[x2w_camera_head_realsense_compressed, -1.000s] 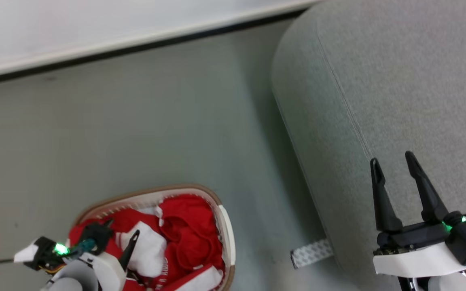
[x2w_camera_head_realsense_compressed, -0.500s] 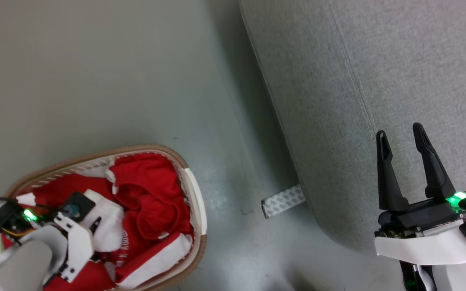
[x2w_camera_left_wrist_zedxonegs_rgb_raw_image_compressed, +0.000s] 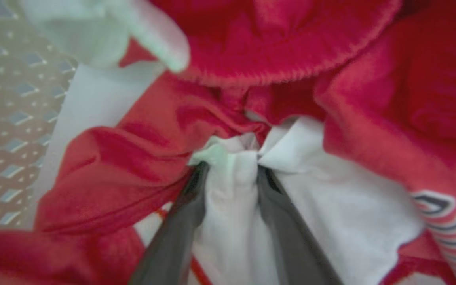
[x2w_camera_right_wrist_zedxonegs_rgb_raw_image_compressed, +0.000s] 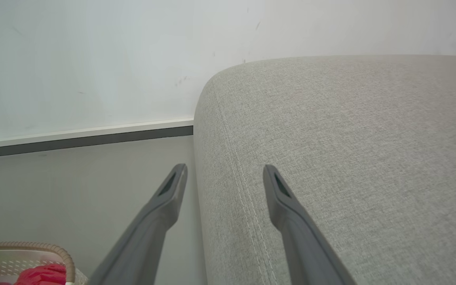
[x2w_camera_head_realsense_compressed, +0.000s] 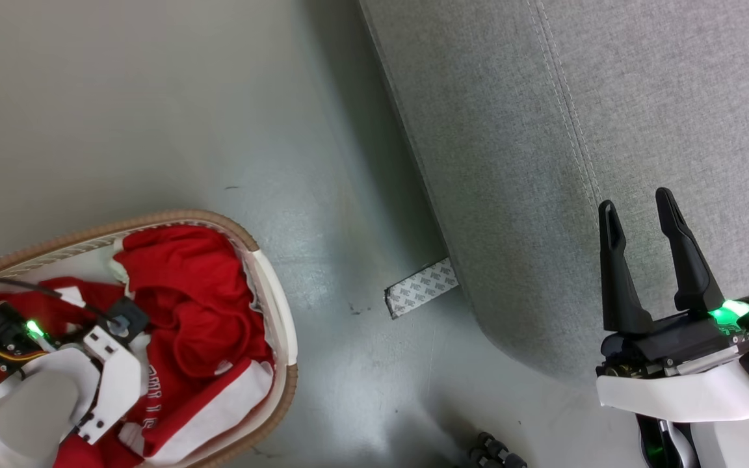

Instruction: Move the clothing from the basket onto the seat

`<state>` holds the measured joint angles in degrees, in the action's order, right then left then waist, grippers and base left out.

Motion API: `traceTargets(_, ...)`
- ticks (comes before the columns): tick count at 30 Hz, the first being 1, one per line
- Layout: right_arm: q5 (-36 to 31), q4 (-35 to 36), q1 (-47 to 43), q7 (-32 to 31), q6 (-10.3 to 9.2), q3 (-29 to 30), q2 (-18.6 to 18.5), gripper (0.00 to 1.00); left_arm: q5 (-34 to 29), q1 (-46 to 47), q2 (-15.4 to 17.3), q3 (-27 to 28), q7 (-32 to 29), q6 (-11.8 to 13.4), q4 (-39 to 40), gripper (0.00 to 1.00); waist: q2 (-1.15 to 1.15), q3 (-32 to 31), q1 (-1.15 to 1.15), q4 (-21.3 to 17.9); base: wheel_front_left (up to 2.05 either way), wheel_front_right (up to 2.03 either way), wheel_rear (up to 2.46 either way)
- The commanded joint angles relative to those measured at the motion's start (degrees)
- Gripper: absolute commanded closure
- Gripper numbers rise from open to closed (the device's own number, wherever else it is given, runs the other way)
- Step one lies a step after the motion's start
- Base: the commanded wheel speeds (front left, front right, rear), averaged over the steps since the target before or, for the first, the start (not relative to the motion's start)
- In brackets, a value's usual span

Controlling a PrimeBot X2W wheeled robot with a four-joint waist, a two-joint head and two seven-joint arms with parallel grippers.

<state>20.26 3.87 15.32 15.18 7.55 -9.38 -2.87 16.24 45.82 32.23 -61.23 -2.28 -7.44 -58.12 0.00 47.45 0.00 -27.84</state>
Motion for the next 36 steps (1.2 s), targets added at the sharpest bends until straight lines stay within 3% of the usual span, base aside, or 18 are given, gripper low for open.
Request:
traceTargets(1, 0.20, 0.27, 0.95, -0.03, -0.12, -0.08, -0.03, 0.00, 1.22, -0.17, 0.13, -0.75, -0.39, -0.05, -0.28, 1.00, 0.00, 0.09, 0.00, -0.09, 0.00, 0.00, 0.00)
traceTargets(12, -1.85, -0.85, 1.10, -0.03, -0.12, 1.50, -0.05, 0.00, 5.36, 1.10, -3.13, -1.94, 4.65, 0.05, -2.73, 1.00, 0.00, -4.95, 0.00, 2.45, 0.00, 0.00, 0.00)
traceTargets(21, -7.27, -4.54, 0.66, -0.04, -0.12, 3.30, -0.09, 0.00, 8.71, -2.37, -11.36, -0.33, 13.54, 1.00, -5.48, 1.00, 0.00, -18.65, 0.00, 9.13, 0.00, 0.00, 0.00)
traceTargets(28, -10.23, -8.11, -1.95, -0.04, -0.12, 3.43, -0.11, 0.00, 12.46, -6.16, -16.47, 2.36, 16.97, 1.17, -4.92, 1.00, 0.00, -30.05, 0.00, 14.31, 0.00, 0.00, 0.00)
traceTargets(36, -11.14, -10.78, -5.58, -0.04, -0.12, 4.83, -0.10, 0.00, 15.34, -9.31, -18.63, 7.17, 17.43, 1.77, 4.38, 1.00, 0.00, -39.25, 0.00, 20.16, 0.00, 0.00, 0.00)
